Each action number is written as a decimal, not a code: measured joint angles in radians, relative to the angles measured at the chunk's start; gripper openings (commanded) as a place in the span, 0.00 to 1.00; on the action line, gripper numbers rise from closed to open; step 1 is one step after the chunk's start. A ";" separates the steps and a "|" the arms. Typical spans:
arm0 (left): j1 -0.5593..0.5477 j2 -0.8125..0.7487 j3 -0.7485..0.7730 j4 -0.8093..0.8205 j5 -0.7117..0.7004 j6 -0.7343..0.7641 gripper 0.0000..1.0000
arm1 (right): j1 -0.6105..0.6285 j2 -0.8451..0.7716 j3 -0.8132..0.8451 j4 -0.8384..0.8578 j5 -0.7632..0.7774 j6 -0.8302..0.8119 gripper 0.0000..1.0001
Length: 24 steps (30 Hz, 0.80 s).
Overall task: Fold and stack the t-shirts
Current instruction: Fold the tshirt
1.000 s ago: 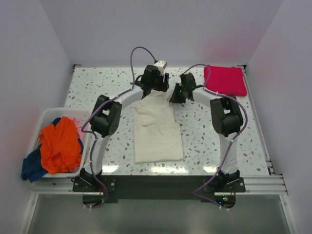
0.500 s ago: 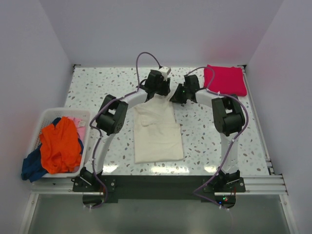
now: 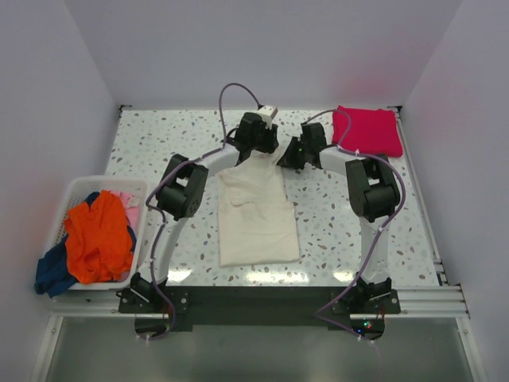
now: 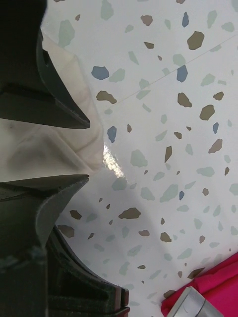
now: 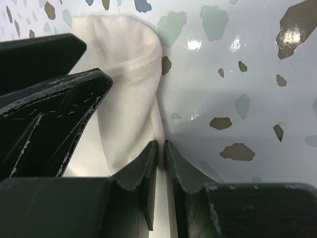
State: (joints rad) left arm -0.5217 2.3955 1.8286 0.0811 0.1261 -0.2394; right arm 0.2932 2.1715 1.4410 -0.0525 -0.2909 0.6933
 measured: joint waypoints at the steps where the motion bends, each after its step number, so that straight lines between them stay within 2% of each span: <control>1: 0.002 0.002 0.003 0.000 0.000 -0.001 0.48 | 0.000 0.000 -0.001 0.001 0.000 0.000 0.16; 5: 0.005 0.029 0.045 -0.002 0.002 -0.003 0.47 | -0.001 0.000 -0.002 0.003 -0.003 0.003 0.16; 13: 0.005 0.063 0.066 -0.015 0.026 -0.009 0.37 | -0.004 0.000 -0.006 0.010 -0.013 0.006 0.16; 24: 0.005 0.077 0.065 -0.014 0.050 -0.017 0.34 | -0.005 0.000 -0.006 0.011 -0.014 0.007 0.16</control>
State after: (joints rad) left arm -0.5167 2.4722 1.8935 0.0666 0.1764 -0.2562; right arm 0.2886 2.1715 1.4349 -0.0410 -0.3054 0.7002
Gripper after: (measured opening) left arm 0.346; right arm 0.159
